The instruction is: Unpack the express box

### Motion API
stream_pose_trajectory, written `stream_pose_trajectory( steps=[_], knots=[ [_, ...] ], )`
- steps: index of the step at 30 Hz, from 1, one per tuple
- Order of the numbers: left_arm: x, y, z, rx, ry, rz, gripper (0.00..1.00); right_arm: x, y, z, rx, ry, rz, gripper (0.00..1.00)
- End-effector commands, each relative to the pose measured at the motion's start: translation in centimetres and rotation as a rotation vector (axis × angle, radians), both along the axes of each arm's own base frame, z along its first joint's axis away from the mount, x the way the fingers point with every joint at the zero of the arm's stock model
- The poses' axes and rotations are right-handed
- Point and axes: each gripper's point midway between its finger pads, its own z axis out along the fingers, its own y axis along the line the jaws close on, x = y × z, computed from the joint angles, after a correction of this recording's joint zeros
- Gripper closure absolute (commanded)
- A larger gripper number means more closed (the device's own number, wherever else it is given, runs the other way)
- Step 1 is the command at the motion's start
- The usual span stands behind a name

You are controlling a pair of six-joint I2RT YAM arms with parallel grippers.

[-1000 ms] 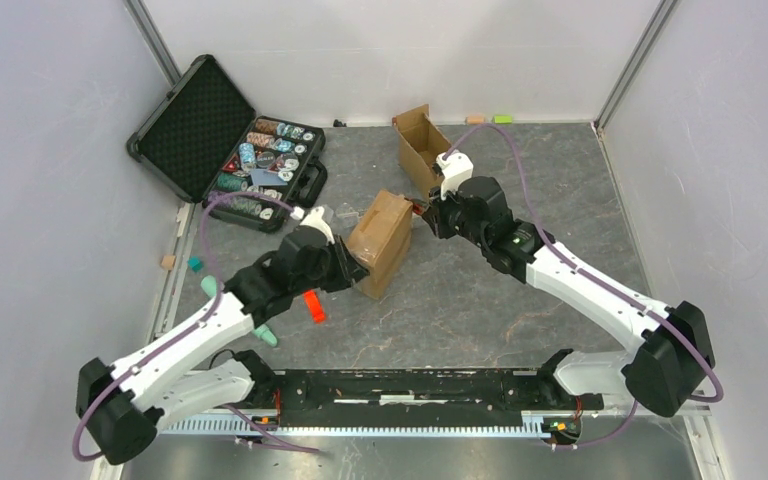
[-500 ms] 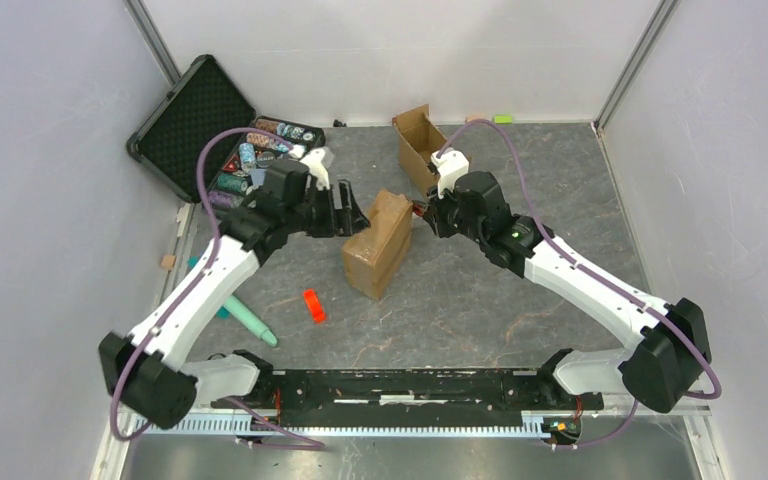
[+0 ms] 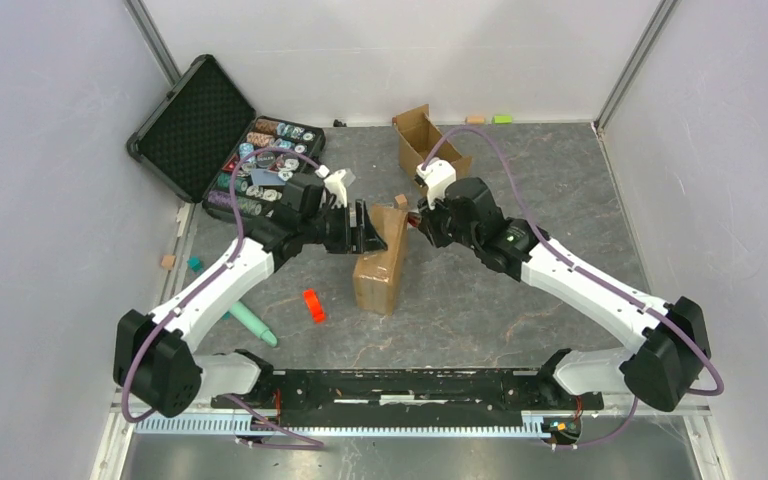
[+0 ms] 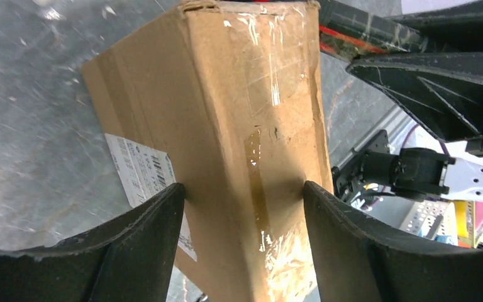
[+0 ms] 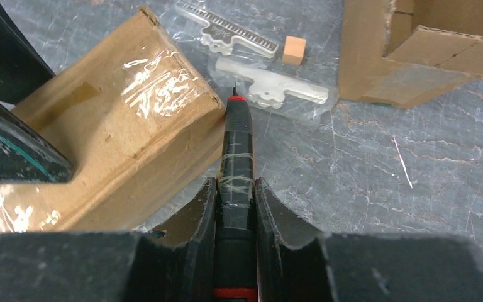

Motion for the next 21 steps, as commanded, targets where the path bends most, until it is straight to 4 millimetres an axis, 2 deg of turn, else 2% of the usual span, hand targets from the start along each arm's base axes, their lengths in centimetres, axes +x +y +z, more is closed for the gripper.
stream_pose_trajectory(
  steps=[1, 4, 6, 8, 12, 15, 17, 21],
  knots=[
    [-2.4, -1.5, 1.7, -0.112, 0.007, 0.0, 0.25, -2.5, 2.1, 3.0, 0.029, -0.038, 0.108, 1.0],
    [-3.7, -1.1, 0.7, -0.102, 0.02, -0.002, 0.27, -4.0, 1.6, 2.7, 0.01, -0.024, 0.111, 1.0],
    [-4.2, -0.5, -0.3, -0.068, 0.02, -0.007, 0.27, -4.4, 0.4, 2.6, -0.013, -0.018, 0.075, 1.0],
    [-4.6, -0.3, -1.0, -0.049, 0.016, -0.033, 0.28, -4.4, -1.0, 3.3, -0.029, -0.039, 0.03, 1.0],
    [-4.9, -1.6, -0.7, -0.088, -0.004, -0.135, 0.28, -5.1, -2.9, 6.9, -0.025, -0.104, 0.015, 1.0],
    [-5.0, -2.6, -0.5, -0.098, -0.009, -0.204, 0.28, -6.7, -3.0, 10.4, 0.027, -0.141, 0.089, 1.0],
    [-5.1, -3.0, -0.5, -0.104, -0.01, -0.24, 0.28, -8.1, -2.8, 12.1, 0.062, -0.152, 0.159, 1.0],
    [-5.1, -3.7, -0.7, -0.114, 0.002, -0.297, 0.29, -11.3, -2.0, 13.8, 0.118, -0.132, 0.322, 1.0]
  ],
)
